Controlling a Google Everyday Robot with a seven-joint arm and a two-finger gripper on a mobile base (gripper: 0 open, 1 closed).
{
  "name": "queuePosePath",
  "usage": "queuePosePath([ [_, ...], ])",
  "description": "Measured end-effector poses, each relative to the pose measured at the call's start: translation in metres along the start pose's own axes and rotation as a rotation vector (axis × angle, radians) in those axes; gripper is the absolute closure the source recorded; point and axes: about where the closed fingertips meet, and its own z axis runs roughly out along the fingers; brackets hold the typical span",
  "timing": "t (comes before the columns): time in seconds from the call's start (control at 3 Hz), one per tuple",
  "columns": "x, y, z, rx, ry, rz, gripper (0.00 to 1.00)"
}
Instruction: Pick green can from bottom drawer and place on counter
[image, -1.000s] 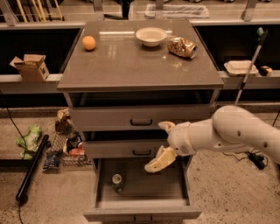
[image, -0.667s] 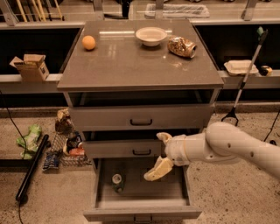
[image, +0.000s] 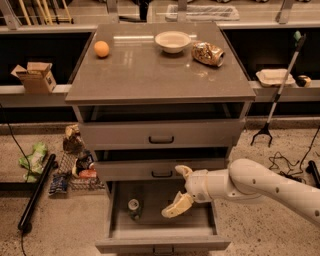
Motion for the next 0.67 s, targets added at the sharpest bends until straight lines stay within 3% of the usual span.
queuePosePath([
  [0.33,0.013,-0.004,0.007,0.015,0.025,-0.014,0.0],
  [0.67,0.054,-0.027,0.023,0.053,0.041,-0.044,0.0],
])
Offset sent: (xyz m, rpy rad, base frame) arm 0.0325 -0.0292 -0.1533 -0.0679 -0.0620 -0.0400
